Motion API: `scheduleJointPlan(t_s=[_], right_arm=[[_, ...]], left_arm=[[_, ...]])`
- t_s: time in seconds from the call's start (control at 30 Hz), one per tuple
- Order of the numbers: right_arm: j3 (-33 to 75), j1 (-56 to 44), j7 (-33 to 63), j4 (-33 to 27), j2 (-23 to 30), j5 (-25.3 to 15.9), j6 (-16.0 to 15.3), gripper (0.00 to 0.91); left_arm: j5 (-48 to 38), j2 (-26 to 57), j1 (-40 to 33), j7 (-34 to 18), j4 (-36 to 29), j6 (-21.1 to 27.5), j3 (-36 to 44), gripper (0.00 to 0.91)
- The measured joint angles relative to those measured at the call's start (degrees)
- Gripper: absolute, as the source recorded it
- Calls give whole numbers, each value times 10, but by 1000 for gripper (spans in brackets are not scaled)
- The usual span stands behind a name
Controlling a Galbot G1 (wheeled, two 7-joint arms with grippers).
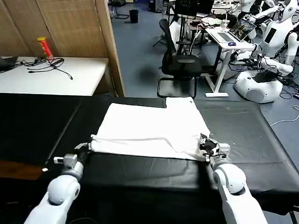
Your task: Fold and organize the clothes.
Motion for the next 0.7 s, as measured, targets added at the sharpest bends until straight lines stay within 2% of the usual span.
scheduleJointPlan(t_s=[0.03, 0.23, 0.4, 0.57, 0.7], right_arm=[[1, -1, -6, 2, -2, 1, -1, 878], [13, -25, -21, 34, -21, 25, -26, 878], [22, -61, -21, 83, -48, 28, -52, 878], [42, -111, -20, 137, -76, 28, -74, 878], [48, -145, -22, 164, -83, 25, -80, 878]], left_arm=[[1, 1, -3, 0, 1, 0, 2, 878], [3, 4, -21, 0, 10, 10, 16, 878], [3, 10, -17, 0, 5, 18, 15, 878], [-8, 21, 2, 4, -11, 52, 1, 878], [-50, 31, 30, 7, -34, 81, -17, 878]])
